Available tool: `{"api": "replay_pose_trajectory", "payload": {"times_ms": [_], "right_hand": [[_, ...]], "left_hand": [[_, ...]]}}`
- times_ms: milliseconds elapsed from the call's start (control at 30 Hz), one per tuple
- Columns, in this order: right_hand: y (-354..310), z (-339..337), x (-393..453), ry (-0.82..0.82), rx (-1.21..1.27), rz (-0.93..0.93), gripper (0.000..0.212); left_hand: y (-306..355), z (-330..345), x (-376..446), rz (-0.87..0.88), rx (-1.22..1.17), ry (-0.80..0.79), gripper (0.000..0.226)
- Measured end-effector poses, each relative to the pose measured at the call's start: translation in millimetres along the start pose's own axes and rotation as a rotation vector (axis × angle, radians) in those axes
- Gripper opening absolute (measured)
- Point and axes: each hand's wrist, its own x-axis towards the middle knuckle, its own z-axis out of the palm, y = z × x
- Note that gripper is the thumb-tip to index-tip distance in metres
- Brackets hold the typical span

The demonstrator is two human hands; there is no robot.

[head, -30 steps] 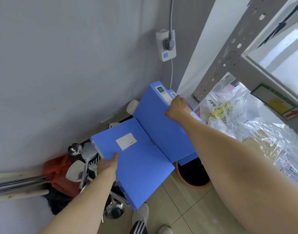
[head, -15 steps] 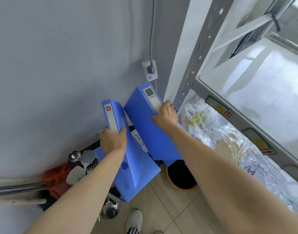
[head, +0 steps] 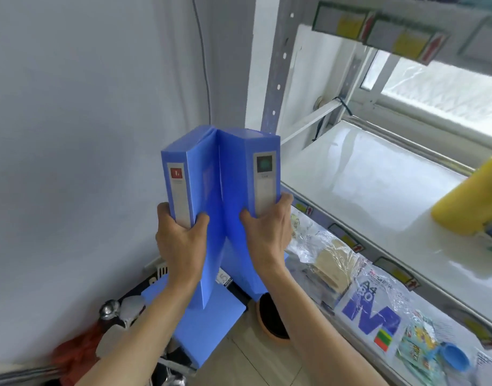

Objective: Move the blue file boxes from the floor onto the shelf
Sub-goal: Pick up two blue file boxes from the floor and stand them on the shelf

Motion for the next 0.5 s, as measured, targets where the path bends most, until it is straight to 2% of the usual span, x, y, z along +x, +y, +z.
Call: {"api": "replay_pose_trajectory", "payload": {"times_ms": [267,367,500], "right_hand": [[3.6,-84.5,-30.0,0.337,0.166,-0.025,0.06],[7.8,-96.4,-20.8,0.469,0.188,-0.028,0.07],[13.8,-93.3,12.2,0.586,0.224,-0.058,0.07]], "left_hand": [[56.5,21.1,-56.7,0.163,-0.129,-0.173,0.029],[72.1,46.5,-68.3,0.218,-0.188,-0.256,0.032],[85.7,90.4,-65.1,0.218,-0.282,-0.362,0.034]]}}
